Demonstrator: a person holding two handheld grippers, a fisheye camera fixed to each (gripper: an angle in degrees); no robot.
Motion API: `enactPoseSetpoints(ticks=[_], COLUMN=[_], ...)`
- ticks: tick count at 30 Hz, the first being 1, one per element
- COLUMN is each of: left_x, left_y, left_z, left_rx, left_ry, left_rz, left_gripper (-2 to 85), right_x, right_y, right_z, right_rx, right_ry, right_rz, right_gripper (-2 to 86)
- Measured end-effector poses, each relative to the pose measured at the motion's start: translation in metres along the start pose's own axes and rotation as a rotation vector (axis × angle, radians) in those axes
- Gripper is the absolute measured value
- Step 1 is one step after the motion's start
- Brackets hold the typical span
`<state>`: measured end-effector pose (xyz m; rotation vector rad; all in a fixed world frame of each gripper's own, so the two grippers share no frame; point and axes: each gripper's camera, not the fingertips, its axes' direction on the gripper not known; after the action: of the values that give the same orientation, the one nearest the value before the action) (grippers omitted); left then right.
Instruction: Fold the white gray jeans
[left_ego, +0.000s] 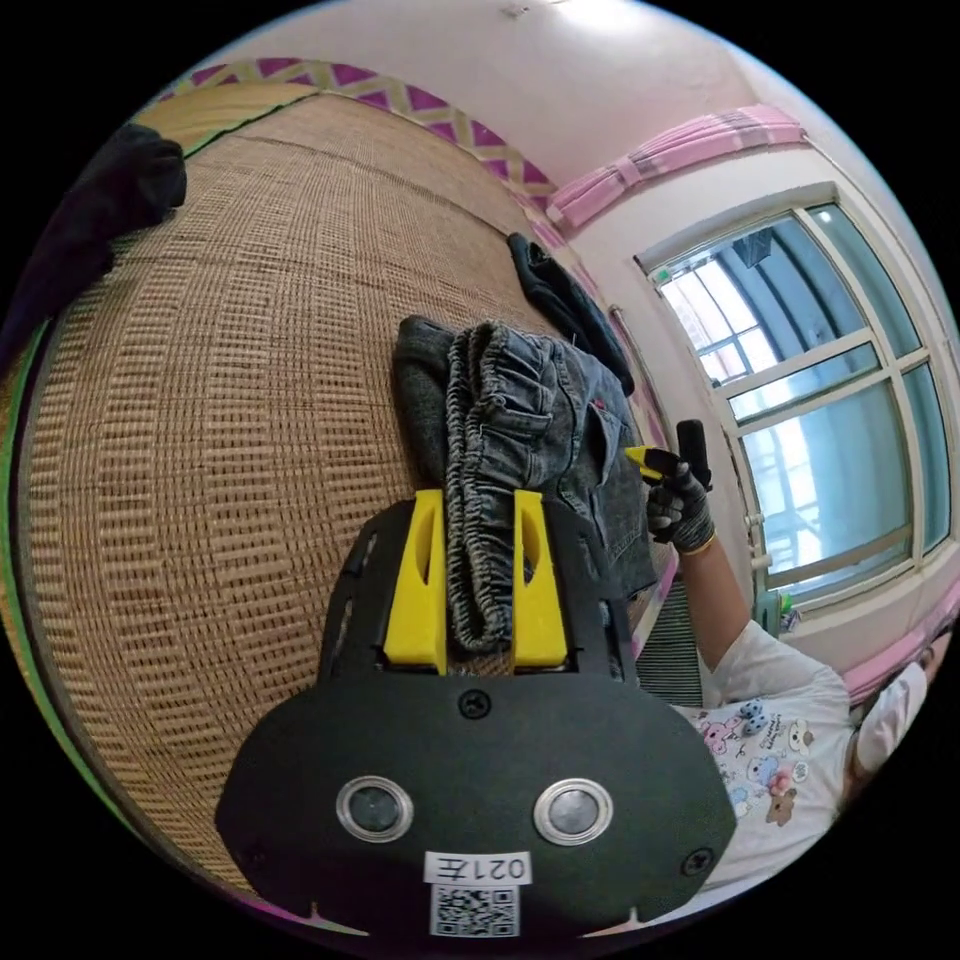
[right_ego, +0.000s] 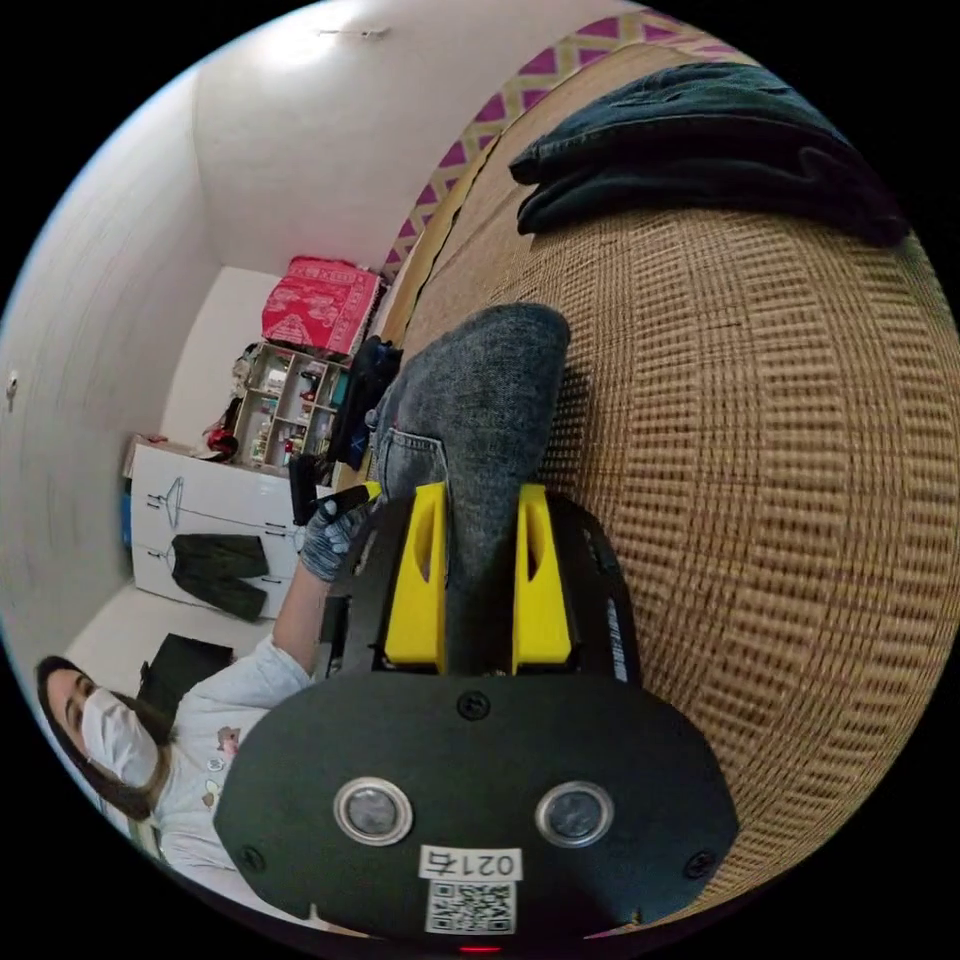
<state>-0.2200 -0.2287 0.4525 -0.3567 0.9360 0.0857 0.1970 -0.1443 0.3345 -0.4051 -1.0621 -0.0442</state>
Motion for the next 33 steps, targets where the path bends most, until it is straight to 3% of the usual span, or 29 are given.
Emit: enactPoseSetpoints(ticks=[8,13,17,20,22,25,30,33], left_x=[0.071,0.134,0.167,0.156,0.143,0.130,0.157,0.175], left_y=[-0.072,-0.189,-0.276,-0.307,-0.305,-0.276,-0.183,-0.122], left_z=[-0.012,0.031,0.078,0.113,0.129,0.137,0.127,0.116], left_rx=[0.082,0.086,0.100,0.121,0.118,0.155,0.126,0.083], left_ry=[0.067,0.047,-0.011,-0.096,-0.145,-0.134,-0.238,-0.294], left_rz=[0.128,0.184,0.196,0.104,0.064,0.120,0.424,0.526], left_gripper=[5.3,5.6,5.8,5.0,2.0,0.1,-0.2,2.4], right_x=[-0.029,-0.038,-0.027,-0.008,0.008,0.010,-0.004,-0.008], right_y=[-0.019,-0.086,-0.142,-0.168,-0.167,-0.138,-0.038,0.042], right_z=[-0.091,-0.190,-0.226,-0.227,-0.210,-0.194,-0.201,-0.238], right_rx=[0.076,0.198,0.234,0.292,0.257,0.230,0.214,0.263], right_ry=[-0.008,0.170,0.285,0.508,0.698,0.812,0.840,0.821], right_rz=[-0.157,-0.150,-0.104,0.018,0.055,-0.040,-0.177,-0.116], right_gripper=[5.7,5.8,6.5,8.8,10.6,11.0,11.0,11.4])
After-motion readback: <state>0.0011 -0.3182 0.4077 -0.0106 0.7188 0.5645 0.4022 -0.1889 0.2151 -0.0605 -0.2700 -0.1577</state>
